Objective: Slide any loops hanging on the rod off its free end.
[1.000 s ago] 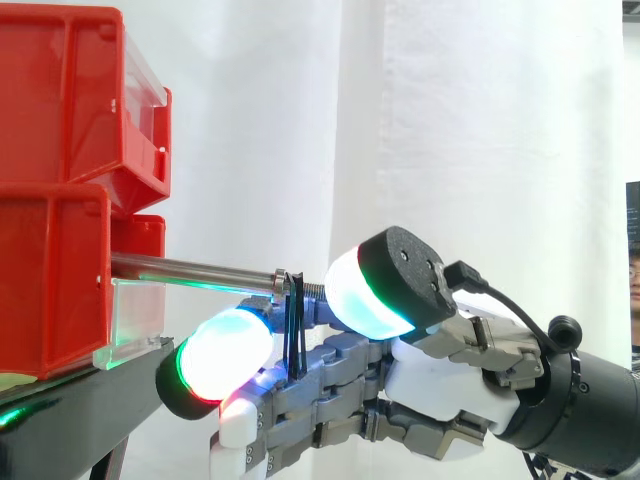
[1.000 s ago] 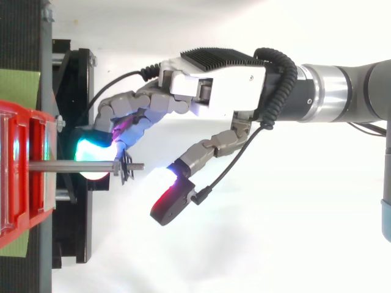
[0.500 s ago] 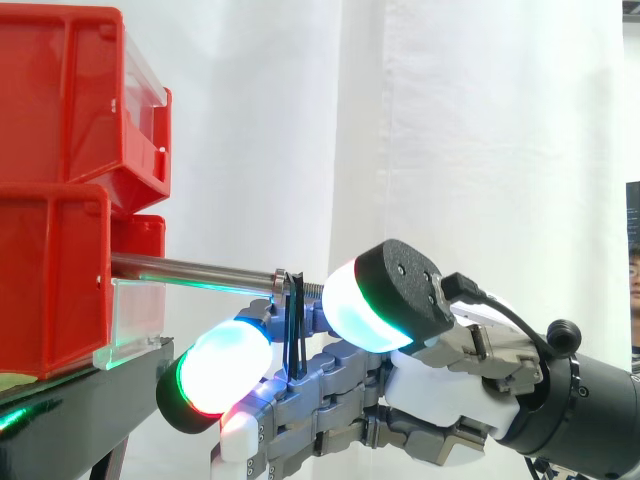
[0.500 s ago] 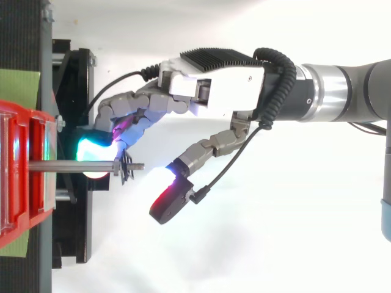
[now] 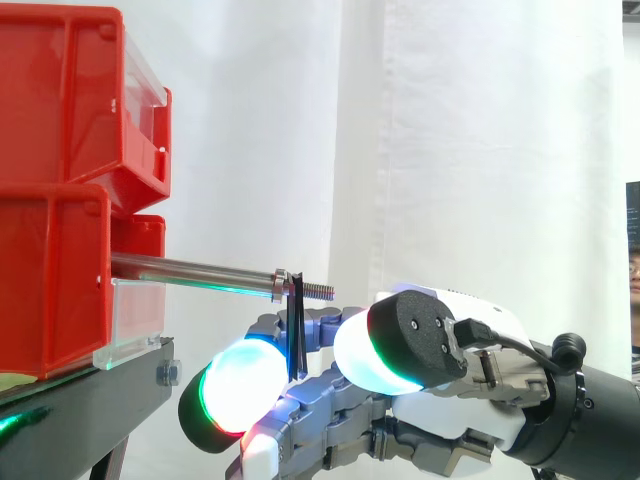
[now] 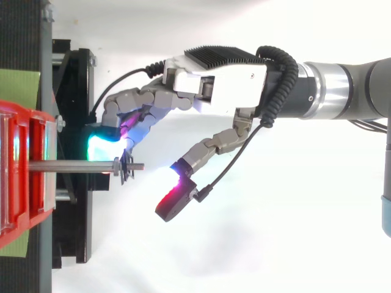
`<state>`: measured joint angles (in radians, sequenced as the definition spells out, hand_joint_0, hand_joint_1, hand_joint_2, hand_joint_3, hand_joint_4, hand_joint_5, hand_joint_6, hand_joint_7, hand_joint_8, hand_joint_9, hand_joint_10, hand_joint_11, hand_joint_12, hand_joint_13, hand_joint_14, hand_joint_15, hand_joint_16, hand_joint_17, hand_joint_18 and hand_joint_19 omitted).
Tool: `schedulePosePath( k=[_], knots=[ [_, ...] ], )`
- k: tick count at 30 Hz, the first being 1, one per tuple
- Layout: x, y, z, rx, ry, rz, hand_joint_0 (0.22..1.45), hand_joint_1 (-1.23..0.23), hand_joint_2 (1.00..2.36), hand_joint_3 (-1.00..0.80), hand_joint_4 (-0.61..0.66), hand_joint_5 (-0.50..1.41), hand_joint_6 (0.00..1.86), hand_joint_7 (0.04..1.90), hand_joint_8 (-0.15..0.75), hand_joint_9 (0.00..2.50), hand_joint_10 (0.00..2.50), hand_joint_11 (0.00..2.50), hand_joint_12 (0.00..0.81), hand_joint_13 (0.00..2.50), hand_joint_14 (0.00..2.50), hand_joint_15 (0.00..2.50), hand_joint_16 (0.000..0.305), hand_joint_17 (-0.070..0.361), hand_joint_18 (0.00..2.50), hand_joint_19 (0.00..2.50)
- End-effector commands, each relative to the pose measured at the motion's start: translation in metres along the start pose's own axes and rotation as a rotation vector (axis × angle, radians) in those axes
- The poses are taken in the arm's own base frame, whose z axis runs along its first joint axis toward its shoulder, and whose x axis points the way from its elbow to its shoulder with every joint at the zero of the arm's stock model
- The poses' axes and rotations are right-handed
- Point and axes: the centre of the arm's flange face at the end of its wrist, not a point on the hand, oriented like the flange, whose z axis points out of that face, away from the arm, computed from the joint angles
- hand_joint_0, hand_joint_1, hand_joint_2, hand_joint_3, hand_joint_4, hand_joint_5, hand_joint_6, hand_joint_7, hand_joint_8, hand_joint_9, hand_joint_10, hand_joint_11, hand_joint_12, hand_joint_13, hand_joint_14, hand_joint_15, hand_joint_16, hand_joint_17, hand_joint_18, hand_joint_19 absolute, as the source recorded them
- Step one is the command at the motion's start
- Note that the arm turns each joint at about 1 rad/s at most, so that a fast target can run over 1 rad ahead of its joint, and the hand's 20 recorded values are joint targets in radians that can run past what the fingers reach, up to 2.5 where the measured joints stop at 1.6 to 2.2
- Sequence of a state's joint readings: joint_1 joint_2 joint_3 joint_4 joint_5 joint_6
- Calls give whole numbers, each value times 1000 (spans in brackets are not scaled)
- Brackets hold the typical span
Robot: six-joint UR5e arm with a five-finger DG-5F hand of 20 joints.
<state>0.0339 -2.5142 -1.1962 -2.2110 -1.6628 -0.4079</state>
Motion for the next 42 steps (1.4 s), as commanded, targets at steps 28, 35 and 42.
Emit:
schedulePosePath(
  k=[28,35,42],
  knots=[
    [0,0,0,-6,11,-15,587,-658,1013,-350,206,-119,616,1187,316,848,9,313,364,858,12,290,44,100,725,423],
    [5,2,1,-17,32,-36,577,-637,1011,-375,205,-105,598,1227,318,858,12,328,366,858,11,292,45,101,728,433],
    [5,2,1,-17,34,-36,578,-625,1010,-379,209,-100,593,1245,318,869,9,320,368,860,11,296,45,101,730,430]
  ],
)
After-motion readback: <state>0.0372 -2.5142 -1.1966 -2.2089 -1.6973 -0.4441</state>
